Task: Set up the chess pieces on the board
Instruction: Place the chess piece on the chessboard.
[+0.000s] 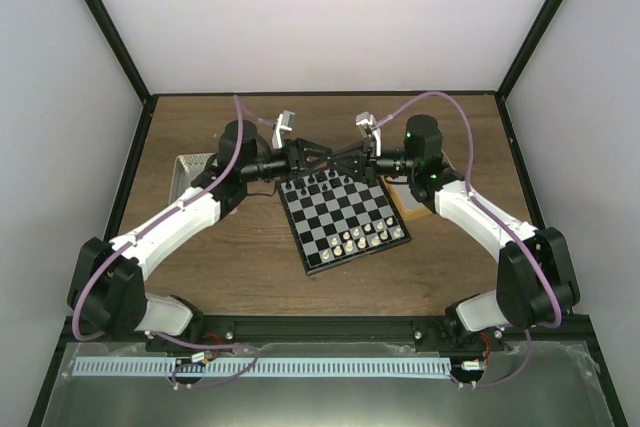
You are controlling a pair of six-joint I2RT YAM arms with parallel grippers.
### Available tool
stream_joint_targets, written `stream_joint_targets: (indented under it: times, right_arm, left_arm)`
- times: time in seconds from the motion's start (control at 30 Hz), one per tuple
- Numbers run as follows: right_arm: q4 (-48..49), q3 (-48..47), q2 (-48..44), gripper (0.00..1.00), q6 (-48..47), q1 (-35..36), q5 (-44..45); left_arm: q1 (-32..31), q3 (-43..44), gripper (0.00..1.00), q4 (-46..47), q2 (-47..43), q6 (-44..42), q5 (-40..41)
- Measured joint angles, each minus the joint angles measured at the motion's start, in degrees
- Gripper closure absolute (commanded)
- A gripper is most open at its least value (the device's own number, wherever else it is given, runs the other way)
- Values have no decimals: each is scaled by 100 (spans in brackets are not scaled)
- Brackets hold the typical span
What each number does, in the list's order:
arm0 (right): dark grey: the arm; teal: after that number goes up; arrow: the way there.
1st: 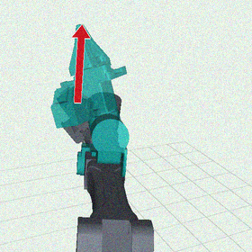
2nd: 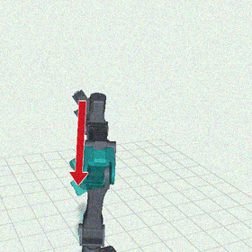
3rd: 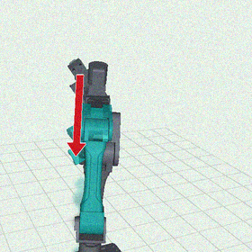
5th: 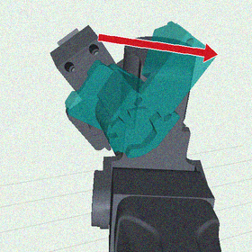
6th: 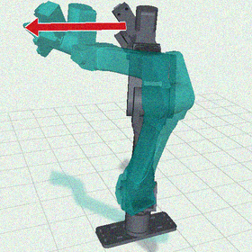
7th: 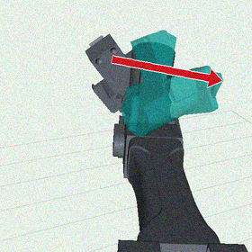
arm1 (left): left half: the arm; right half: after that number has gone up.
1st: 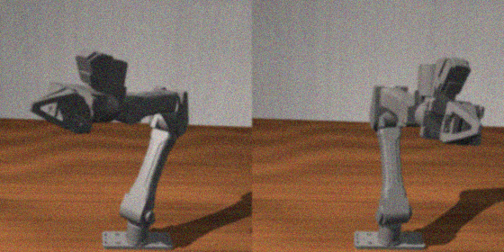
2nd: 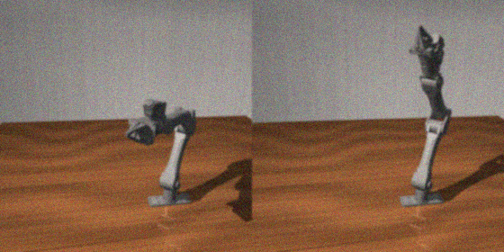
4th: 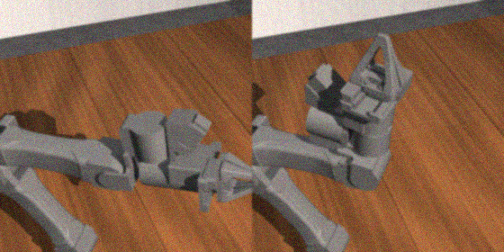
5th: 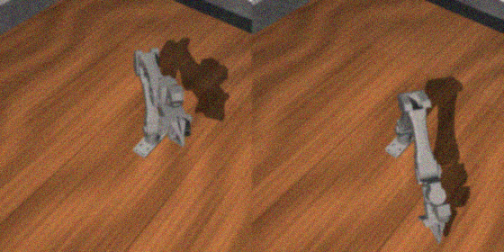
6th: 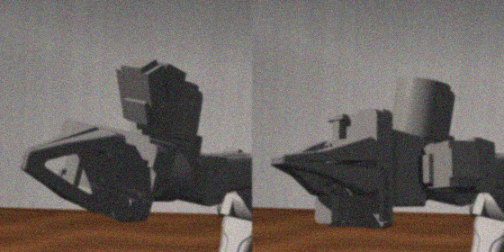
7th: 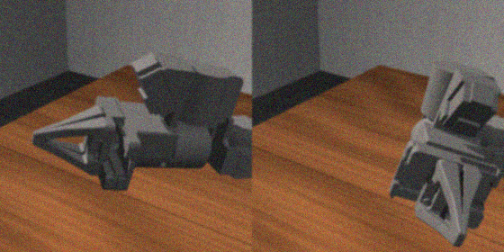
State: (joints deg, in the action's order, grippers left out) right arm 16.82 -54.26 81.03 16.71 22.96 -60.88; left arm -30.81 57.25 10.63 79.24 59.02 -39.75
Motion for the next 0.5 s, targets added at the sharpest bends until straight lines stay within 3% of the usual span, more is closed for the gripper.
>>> stream_joint_targets:
  times: [0.13, 0.5]
  right_arm:
    - [-105, -15, 0, 83, -109, 0, -7]
    - [-918, -240, 0, 82, -678, -31, -22]
  left_arm:
    - [0, 0, 69, -33, 66, 17, -2]
    - [15, -7, 95, 26, 203, 63, -160]
